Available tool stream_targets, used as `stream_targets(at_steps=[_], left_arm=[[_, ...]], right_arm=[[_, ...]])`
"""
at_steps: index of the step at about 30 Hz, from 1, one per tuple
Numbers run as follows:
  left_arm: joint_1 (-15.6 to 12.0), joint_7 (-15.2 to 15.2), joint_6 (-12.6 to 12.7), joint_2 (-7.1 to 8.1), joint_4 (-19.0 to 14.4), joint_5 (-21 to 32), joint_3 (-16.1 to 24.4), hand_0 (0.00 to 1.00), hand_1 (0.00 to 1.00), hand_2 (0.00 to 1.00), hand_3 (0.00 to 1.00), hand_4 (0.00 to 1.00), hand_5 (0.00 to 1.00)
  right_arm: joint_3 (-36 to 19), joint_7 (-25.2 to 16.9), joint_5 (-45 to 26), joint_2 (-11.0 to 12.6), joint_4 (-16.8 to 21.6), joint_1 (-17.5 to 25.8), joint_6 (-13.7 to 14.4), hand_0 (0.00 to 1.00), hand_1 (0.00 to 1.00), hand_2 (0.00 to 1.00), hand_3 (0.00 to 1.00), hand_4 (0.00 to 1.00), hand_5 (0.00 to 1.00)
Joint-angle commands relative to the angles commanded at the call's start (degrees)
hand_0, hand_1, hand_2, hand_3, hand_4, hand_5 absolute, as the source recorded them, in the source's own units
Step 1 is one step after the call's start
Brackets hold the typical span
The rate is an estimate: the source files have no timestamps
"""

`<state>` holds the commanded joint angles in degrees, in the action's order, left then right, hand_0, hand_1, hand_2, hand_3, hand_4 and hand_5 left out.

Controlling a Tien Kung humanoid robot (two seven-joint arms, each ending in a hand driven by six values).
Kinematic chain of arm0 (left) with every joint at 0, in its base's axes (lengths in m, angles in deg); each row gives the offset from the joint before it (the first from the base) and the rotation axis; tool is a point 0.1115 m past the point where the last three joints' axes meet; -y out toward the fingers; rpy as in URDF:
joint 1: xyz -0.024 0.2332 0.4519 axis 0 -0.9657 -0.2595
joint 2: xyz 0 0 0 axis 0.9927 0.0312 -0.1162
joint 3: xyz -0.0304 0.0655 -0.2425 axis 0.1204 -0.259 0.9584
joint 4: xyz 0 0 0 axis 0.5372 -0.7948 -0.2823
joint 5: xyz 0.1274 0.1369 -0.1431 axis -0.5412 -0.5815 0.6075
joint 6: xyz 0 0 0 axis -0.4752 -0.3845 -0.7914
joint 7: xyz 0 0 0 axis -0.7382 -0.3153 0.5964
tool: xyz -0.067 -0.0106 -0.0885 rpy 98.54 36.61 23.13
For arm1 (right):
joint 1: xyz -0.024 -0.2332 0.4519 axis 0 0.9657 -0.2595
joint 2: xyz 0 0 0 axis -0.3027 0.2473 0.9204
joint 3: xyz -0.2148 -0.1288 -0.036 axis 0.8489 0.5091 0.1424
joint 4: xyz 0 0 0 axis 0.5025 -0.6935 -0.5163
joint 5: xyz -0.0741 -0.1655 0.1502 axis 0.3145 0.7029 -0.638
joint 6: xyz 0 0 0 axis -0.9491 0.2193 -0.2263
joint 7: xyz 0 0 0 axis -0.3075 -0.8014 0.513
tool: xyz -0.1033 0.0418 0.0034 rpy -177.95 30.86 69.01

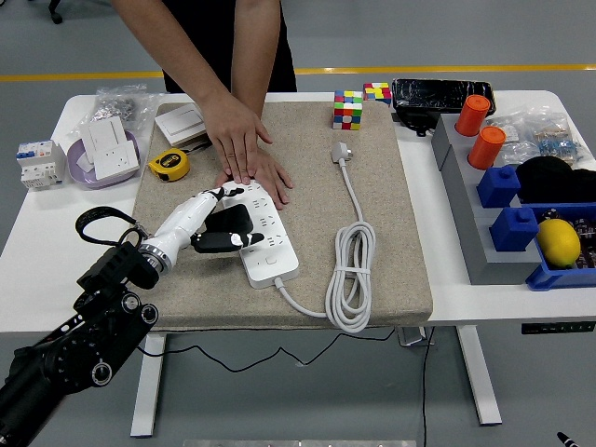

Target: Pick up the plug,place it near the board,insert it into the board,press the button

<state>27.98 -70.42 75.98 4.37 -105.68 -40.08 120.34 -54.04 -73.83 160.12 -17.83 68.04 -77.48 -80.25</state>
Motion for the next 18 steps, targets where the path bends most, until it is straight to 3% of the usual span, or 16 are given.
stream_targets(at_steps=[1, 6, 7, 12, 13, 18], left_arm=[[0.0, 0.0, 0.3, -0.03, 0.3, -0.3, 0.0, 0.871, 0.909, 0.802, 0.755, 0.998, 0.341], [0.0, -0.1, 1.3, -0.21, 1.1, -1.6, 0.2, 0.871, 0.909, 0.802, 0.755, 0.998, 0.341], [0.0, -0.1, 1.4, -0.20, 1.1, -1.6, 0.3, 0.824, 0.844, 0.703, 0.648, 0.998, 0.323], [0.1, -0.1, 1.6, -0.09, 1.3, -1.6, 0.2, 0.824, 0.844, 0.703, 0.648, 0.998, 0.323], [0.1, 0.0, 1.7, -0.10, 1.4, -1.4, 0.2, 0.729, 0.718, 0.549, 0.553, 0.954, 0.338], [-0.1, 0.3, 1.7, -0.16, 1.6, -0.2, 0.4, 0.729, 0.718, 0.549, 0.553, 0.954, 0.338]], right_arm=[[-0.1, 0.0, 0.1, 0.0, 0.0, 0.0, 0.0, 0.960, 0.930, 0.865, 0.874, 0.998, 0.998], [-0.1, 0.1, 0.3, 0.0, 0.0, 0.0, -0.1, 0.960, 0.930, 0.865, 0.874, 0.998, 0.998], [-0.1, 0.1, 0.3, 0.0, 0.0, 0.0, -0.1, 0.960, 0.930, 0.865, 0.875, 0.998, 0.998], [0.3, 0.0, 0.1, 0.2, 0.0, 0.0, 0.0, 0.960, 0.930, 0.865, 0.875, 0.998, 0.998], [0.3, 0.0, 0.1, 0.2, 0.0, 0.0, -0.1, 0.959, 0.930, 0.865, 0.874, 0.998, 0.998], [0.4, 0.1, 0.3, 0.2, 0.0, 0.1, -0.1, 0.959, 0.930, 0.865, 0.874, 0.998, 0.998]])
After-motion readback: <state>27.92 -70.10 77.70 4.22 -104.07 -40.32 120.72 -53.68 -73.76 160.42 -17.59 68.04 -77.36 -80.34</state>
